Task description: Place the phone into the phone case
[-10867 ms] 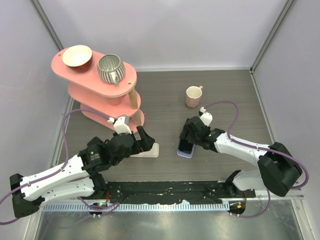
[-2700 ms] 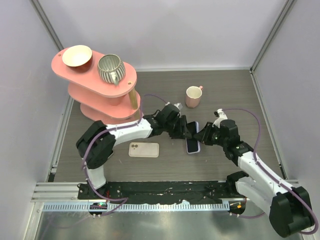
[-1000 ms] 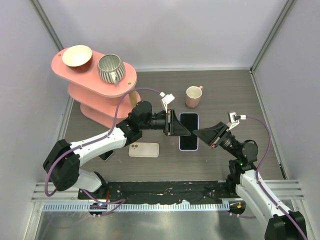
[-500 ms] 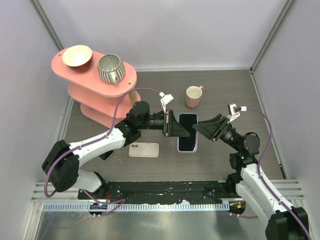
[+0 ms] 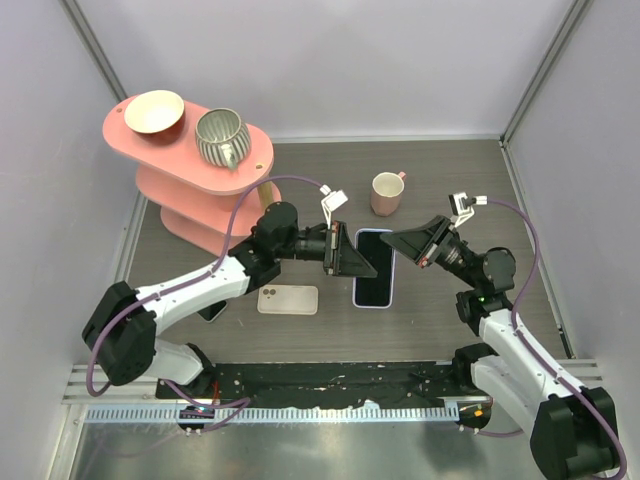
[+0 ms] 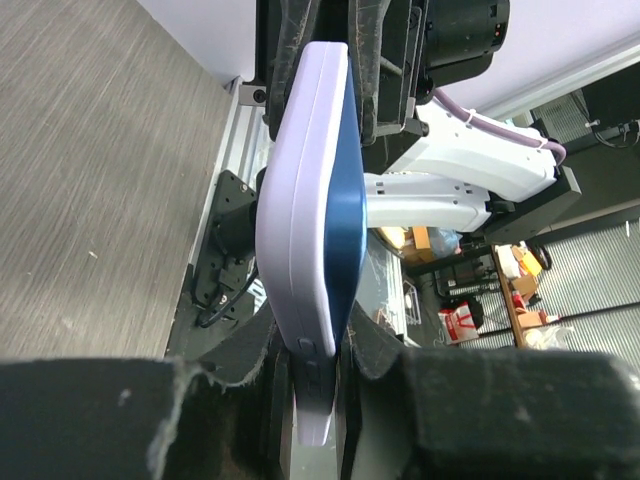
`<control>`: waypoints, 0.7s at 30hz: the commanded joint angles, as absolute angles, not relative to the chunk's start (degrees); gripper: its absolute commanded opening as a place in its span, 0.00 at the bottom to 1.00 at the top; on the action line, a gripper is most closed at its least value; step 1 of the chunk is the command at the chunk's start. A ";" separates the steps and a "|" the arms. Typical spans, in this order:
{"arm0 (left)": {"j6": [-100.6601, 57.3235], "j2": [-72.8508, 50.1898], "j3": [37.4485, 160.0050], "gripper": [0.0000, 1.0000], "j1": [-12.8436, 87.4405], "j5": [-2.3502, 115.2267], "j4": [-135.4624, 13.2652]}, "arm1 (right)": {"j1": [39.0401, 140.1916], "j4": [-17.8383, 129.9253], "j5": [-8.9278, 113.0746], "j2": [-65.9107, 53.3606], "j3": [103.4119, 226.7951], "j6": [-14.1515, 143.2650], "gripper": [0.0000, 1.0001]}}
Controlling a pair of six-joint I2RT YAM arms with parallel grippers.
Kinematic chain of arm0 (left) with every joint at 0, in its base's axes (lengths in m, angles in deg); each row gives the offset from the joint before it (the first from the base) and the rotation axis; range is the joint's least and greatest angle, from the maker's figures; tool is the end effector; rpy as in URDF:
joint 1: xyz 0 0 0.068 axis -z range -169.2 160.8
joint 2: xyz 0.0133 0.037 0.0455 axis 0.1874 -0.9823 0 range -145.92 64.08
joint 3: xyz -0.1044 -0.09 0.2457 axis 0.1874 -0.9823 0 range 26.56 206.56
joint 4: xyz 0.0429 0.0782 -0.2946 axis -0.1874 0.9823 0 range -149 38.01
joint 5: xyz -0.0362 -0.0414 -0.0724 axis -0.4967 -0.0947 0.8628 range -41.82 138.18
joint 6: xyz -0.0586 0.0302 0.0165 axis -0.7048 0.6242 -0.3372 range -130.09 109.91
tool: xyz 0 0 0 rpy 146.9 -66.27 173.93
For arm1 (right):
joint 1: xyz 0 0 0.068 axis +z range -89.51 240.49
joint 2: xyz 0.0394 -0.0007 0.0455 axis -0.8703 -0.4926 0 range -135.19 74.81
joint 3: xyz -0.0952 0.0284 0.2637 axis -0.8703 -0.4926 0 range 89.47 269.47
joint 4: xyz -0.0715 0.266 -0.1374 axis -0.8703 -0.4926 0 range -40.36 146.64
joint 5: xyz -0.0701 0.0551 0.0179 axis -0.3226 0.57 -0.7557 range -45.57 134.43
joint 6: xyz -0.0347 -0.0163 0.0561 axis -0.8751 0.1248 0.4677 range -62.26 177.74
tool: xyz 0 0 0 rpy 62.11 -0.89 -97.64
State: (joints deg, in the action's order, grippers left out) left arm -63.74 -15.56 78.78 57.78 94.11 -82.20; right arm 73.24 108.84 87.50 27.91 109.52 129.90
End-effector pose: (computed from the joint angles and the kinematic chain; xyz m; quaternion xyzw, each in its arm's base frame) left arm 0.2244 -0.2981 0.2921 0.2260 0.6888 -0.6648 0.1802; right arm 0.2119 0.0861 0.2826 -0.0230 0.5857 0.6754 0.4475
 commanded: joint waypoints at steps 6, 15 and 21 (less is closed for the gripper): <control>-63.09 -14.59 79.47 0.00 57.91 94.93 -79.47 | 73.41 112.98 90.75 29.37 111.97 128.76 0.29; -60.89 -13.36 80.61 0.00 57.91 90.81 -76.23 | 73.41 116.31 95.23 29.10 108.99 132.71 0.47; -60.45 -12.74 81.14 0.00 57.91 87.91 -74.90 | 73.41 116.85 96.11 31.30 105.82 134.29 0.35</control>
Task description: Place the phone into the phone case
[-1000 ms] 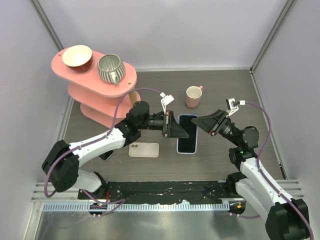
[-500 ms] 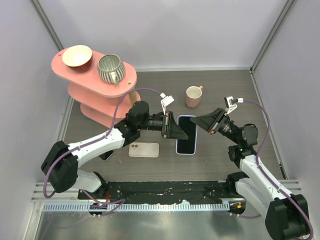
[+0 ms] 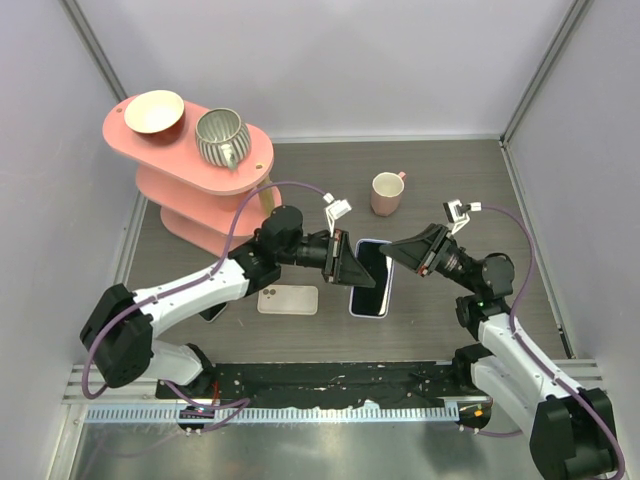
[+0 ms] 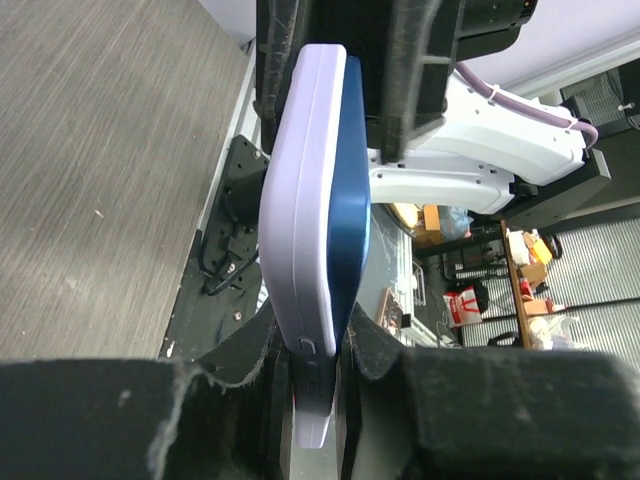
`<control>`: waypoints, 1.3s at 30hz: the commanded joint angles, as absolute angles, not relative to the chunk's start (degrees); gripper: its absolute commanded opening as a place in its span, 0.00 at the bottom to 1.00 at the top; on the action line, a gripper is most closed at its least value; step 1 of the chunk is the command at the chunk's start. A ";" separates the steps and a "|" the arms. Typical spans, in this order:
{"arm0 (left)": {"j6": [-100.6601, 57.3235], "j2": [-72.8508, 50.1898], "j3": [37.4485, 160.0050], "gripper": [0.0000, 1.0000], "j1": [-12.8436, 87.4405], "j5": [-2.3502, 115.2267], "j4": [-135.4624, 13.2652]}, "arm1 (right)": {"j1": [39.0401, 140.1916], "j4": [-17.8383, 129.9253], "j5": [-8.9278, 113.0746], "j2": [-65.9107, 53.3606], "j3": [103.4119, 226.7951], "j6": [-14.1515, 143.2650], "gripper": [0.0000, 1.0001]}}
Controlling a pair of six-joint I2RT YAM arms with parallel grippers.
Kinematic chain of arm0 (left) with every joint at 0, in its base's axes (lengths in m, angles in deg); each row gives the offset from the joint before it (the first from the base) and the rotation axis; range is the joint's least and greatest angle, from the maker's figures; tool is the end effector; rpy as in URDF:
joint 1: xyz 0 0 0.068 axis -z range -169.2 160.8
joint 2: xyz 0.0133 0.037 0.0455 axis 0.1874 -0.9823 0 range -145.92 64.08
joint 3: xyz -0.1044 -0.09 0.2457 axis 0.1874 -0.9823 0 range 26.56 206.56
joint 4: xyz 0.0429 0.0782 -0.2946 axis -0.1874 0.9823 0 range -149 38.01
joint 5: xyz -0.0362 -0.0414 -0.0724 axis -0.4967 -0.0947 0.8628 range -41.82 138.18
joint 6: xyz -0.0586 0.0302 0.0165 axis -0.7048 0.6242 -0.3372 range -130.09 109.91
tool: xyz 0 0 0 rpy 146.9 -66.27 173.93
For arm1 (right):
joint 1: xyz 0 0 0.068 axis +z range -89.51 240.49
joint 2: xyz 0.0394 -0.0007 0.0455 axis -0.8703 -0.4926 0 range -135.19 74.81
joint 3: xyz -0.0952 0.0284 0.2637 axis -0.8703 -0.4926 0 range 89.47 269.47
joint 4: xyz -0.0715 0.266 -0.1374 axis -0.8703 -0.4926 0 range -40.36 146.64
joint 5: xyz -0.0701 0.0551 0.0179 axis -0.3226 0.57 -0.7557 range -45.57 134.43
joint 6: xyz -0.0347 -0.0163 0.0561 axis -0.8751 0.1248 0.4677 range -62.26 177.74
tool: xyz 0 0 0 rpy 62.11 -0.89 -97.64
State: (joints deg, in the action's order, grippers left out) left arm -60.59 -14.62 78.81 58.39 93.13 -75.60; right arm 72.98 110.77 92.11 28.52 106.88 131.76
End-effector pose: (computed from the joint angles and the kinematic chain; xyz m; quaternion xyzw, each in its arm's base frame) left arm 0.2192 -0.2973 0.2851 0.2282 0.7130 -0.6411 0.1690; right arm 0.2039 0.0865 0.2689 -0.0429 0.5954 0.6870 0.4143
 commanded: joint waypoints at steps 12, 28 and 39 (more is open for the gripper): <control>-59.83 -11.60 81.58 0.34 57.82 87.55 -73.76 | 73.41 119.03 96.02 30.95 105.03 135.52 0.01; -62.56 -11.51 79.73 0.28 57.03 88.43 -77.09 | 73.41 124.75 96.73 31.48 102.21 141.59 0.01; -59.05 -9.40 80.43 0.11 57.03 85.45 -70.44 | 73.50 124.75 97.17 31.21 101.86 141.24 0.01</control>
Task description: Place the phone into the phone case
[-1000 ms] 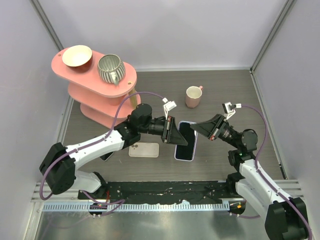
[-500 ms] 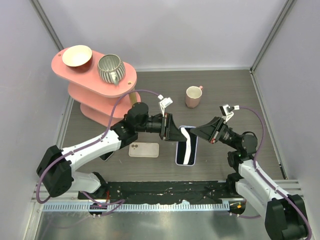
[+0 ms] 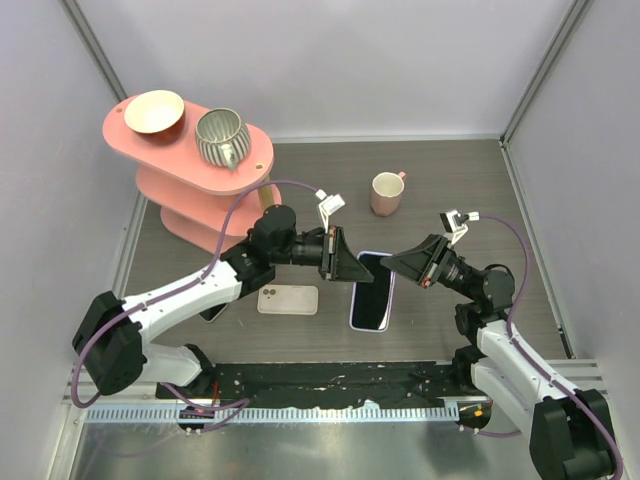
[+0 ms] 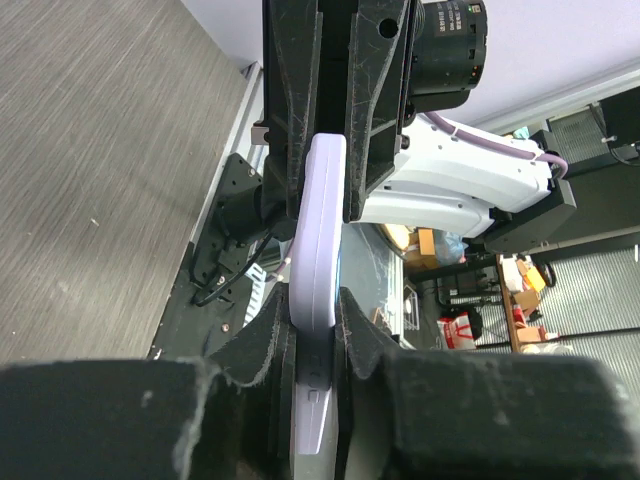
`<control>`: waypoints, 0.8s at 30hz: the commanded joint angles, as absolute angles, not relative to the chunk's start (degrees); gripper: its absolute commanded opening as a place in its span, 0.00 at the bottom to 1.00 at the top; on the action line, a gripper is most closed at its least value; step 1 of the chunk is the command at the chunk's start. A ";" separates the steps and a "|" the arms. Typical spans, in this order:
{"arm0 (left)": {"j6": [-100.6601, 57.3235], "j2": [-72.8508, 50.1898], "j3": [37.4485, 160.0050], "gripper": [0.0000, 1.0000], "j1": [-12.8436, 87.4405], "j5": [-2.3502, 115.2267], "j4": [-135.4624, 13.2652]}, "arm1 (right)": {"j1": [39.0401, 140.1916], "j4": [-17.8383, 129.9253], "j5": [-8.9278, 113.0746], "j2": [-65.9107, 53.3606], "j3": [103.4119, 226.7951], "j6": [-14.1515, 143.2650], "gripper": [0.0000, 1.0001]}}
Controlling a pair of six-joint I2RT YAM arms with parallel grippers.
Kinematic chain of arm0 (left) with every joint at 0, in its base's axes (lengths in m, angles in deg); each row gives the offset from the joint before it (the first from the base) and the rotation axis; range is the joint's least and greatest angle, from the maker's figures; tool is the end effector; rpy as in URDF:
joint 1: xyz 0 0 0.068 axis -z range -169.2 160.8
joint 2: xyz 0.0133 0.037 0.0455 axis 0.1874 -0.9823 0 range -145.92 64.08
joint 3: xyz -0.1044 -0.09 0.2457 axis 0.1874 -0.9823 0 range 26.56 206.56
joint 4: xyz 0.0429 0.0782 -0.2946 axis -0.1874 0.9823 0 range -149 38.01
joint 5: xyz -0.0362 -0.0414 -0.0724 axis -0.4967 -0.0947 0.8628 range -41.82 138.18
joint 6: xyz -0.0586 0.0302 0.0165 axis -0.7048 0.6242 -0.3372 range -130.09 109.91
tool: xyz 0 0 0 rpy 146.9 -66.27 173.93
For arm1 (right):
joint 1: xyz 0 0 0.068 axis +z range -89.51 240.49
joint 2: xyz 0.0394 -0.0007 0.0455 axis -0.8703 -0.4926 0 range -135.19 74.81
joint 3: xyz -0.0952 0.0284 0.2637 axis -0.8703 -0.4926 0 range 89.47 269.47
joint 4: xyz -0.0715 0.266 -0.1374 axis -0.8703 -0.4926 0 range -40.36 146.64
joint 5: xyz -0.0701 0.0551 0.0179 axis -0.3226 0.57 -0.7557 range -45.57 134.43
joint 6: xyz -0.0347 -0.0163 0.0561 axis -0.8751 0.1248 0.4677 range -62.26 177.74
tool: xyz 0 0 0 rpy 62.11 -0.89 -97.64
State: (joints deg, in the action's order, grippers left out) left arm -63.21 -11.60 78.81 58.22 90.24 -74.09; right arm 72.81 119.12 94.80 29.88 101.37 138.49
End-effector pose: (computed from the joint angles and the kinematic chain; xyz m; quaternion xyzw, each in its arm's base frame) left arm 0.2161 -0.2894 0.2999 0.1993 0.7170 -0.6429 0.1813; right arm 0.1869 0.0838 0.2501 -0.0474 0.5839 0.7148 0.3819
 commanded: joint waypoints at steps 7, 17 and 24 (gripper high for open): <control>-58.51 -11.24 83.60 0.41 57.03 85.97 -69.01 | 73.32 124.67 96.90 31.21 101.86 141.15 0.01; -57.90 -12.30 83.08 0.08 57.12 83.95 -65.68 | 73.41 121.42 94.97 30.33 102.65 139.22 0.01; -63.96 -11.25 75.52 0.56 57.29 84.48 -76.64 | 73.32 117.81 90.67 28.24 105.11 137.19 0.01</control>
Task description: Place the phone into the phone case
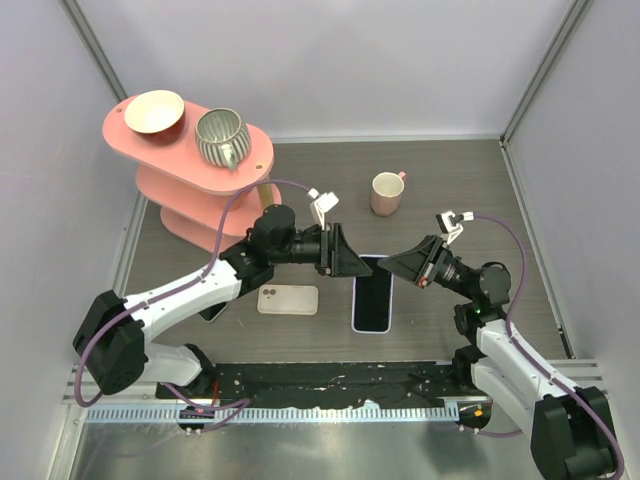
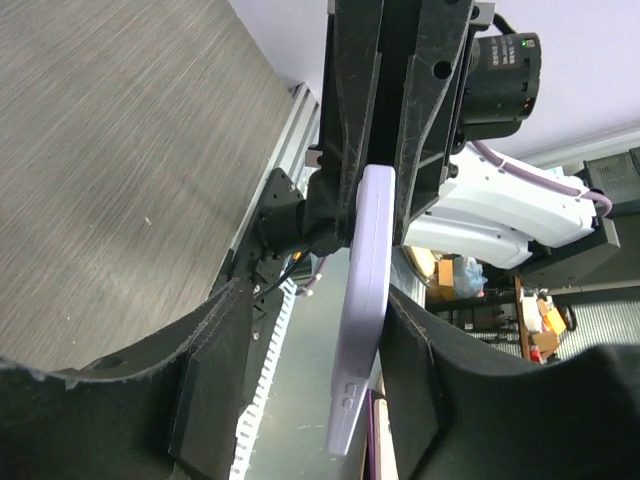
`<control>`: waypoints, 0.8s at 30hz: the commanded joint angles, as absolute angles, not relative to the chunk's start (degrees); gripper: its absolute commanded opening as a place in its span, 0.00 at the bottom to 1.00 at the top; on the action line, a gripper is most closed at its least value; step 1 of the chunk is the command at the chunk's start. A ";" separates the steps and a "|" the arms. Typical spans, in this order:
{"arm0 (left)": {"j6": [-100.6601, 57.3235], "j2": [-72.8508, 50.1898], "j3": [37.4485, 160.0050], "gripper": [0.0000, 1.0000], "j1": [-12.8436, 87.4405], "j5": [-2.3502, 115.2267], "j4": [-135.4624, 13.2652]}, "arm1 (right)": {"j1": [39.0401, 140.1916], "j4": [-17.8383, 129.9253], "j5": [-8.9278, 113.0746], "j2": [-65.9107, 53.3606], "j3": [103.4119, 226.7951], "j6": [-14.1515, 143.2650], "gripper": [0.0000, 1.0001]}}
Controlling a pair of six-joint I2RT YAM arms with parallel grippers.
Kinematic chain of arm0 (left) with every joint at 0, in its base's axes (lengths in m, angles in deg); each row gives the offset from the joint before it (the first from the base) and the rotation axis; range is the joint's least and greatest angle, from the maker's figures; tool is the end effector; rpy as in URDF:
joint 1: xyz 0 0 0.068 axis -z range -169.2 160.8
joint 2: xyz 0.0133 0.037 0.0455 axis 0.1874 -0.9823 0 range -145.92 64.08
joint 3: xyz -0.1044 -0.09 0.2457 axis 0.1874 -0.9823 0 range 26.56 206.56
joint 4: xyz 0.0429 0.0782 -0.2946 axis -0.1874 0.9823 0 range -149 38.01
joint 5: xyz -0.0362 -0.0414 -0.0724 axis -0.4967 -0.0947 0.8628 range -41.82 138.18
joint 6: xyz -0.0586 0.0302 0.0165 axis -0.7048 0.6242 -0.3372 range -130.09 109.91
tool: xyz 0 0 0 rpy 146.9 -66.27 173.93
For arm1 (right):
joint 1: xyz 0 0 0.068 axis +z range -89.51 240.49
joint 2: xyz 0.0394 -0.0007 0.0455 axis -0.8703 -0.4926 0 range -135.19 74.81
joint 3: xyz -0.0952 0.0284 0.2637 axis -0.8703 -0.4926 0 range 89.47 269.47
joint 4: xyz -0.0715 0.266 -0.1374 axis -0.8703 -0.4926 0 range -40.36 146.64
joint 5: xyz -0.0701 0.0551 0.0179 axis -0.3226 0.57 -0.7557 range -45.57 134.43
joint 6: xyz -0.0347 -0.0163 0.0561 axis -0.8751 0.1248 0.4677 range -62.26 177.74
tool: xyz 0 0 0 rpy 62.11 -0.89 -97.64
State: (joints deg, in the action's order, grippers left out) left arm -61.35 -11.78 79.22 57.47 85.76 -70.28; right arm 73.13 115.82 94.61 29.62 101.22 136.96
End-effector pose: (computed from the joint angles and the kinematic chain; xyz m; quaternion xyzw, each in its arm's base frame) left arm 0.2240 -0.2861 0.2937 0.1734 0.7428 -0.6141 0.2028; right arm 0.1899 0.0855 0.2428 -0.0359 0.5997 0.7079 0.3714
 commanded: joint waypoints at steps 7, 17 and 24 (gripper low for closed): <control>-65.02 -13.35 74.54 0.42 59.84 83.51 -78.94 | 73.41 125.71 89.43 22.52 107.31 141.24 0.01; -66.60 -13.53 75.51 0.00 60.46 83.25 -81.40 | 73.32 127.39 95.85 23.47 104.24 142.47 0.55; -65.72 -11.60 76.92 0.00 60.37 83.16 -79.21 | 73.23 124.25 98.40 32.15 98.53 143.61 0.78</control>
State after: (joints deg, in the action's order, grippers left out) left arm -66.42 -13.70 74.72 60.47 84.06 -77.87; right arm 73.02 122.37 95.35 26.73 100.32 142.14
